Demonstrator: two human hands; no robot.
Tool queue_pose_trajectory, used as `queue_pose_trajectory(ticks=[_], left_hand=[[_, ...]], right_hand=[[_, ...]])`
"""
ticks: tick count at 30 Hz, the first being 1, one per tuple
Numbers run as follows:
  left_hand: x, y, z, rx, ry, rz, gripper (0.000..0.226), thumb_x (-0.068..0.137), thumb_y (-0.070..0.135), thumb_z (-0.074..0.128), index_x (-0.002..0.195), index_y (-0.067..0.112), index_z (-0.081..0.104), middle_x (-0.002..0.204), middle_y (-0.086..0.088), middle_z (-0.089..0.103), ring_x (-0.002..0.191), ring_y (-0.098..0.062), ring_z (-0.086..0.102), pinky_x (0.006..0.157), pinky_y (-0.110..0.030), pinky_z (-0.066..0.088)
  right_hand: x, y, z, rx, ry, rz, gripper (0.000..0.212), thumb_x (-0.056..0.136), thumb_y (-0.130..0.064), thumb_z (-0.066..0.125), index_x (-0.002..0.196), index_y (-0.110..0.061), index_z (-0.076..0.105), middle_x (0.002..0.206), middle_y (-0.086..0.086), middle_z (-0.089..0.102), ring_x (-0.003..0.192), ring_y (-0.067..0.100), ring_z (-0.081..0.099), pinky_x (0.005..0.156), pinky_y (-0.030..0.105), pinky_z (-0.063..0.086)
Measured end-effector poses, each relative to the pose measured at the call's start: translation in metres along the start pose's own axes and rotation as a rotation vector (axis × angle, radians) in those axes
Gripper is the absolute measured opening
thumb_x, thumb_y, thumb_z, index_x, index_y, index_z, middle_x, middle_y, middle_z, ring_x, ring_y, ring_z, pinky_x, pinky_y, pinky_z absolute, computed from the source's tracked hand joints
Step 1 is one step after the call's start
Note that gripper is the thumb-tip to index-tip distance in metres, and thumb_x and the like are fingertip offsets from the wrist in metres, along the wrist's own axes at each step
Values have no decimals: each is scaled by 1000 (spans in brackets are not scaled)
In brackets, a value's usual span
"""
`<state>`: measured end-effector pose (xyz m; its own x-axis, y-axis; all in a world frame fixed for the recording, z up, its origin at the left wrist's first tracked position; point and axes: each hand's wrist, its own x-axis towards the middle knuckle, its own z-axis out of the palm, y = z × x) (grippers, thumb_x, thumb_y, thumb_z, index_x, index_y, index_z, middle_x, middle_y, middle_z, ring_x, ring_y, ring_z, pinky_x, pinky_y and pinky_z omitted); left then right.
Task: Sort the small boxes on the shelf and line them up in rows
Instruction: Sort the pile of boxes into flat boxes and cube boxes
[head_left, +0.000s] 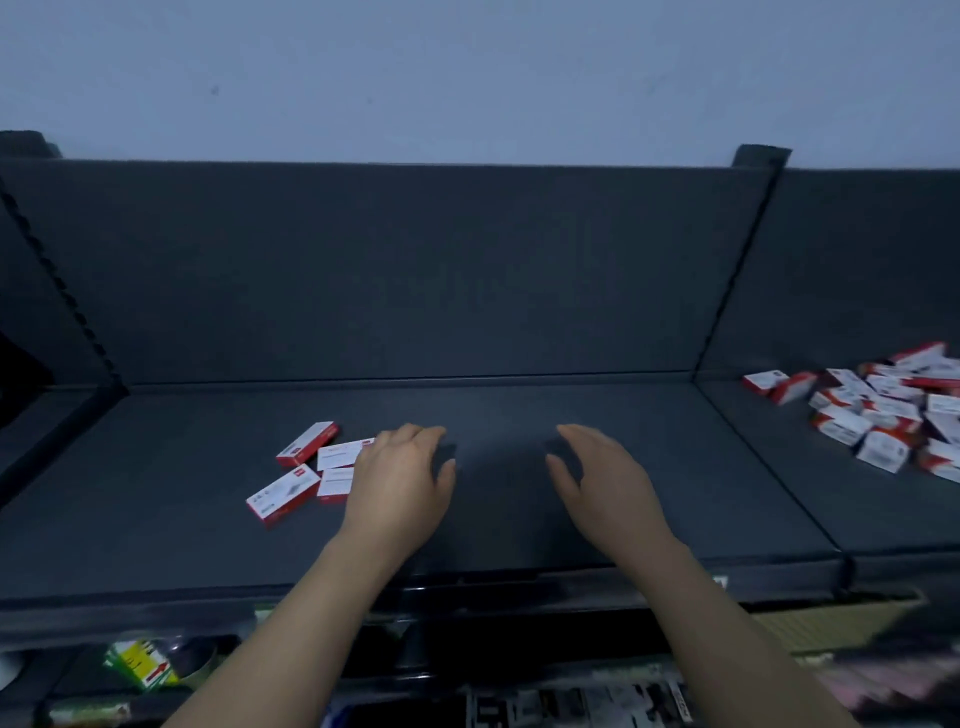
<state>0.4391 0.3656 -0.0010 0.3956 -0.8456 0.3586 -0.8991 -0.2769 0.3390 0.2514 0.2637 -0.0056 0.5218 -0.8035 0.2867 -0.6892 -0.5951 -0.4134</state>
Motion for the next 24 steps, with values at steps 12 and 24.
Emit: queue_pose_trajectory(ticks=[12, 24], left_hand=[[38, 181, 64, -86, -76, 233, 41, 95, 35, 47, 134, 20, 51, 129, 3, 57, 116, -19, 51, 98, -32, 37], [85, 322, 136, -71, -143, 224, 36, 95, 32, 48, 127, 18, 54, 121, -1, 60, 111, -24, 53, 92, -34, 40]], right_hand=[[-38, 162, -109, -53, 93, 254, 46, 97, -37, 47, 138, -17, 46, 140, -2, 50, 128, 15, 46, 101, 26, 37], [-20, 308, -182, -104, 72, 306, 41, 96, -32, 49, 135, -17, 49, 134, 3, 56, 118, 21, 55, 96, 34, 44]])
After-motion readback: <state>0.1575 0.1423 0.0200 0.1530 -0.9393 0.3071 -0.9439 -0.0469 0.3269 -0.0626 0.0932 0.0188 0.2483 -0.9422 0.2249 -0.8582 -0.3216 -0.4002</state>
